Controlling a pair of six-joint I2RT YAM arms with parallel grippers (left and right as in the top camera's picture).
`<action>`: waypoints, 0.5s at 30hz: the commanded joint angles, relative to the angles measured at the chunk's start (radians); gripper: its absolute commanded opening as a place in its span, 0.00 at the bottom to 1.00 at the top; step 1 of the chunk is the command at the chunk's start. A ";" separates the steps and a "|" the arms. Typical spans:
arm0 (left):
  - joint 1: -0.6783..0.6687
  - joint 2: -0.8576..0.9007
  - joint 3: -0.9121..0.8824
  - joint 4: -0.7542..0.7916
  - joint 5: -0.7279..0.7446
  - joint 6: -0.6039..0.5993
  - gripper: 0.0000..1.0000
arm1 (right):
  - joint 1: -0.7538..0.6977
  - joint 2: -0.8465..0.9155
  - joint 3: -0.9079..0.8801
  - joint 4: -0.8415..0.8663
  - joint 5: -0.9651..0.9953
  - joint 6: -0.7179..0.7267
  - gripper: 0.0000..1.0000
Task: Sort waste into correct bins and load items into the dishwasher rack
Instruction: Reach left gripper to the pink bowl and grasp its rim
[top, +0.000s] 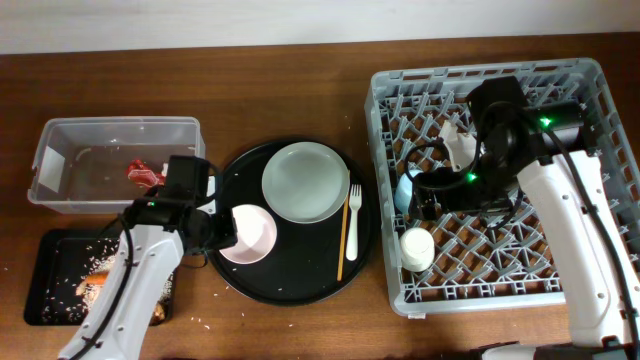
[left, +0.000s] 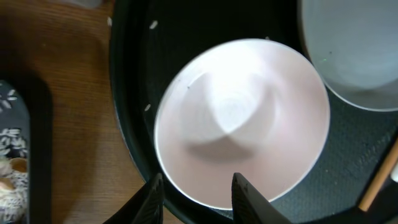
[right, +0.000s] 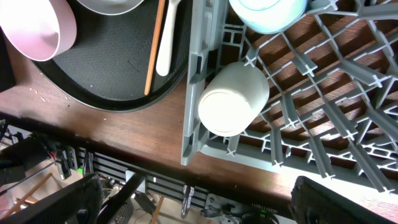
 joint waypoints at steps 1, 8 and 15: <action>-0.004 -0.002 -0.009 0.003 -0.049 -0.027 0.35 | 0.002 -0.008 0.011 -0.004 -0.005 -0.010 0.99; -0.004 0.002 -0.122 0.130 -0.060 -0.027 0.32 | 0.002 -0.008 0.011 -0.004 -0.005 -0.010 0.99; -0.004 0.002 -0.159 0.168 -0.085 -0.027 0.32 | 0.002 -0.008 0.011 -0.004 -0.005 -0.010 0.99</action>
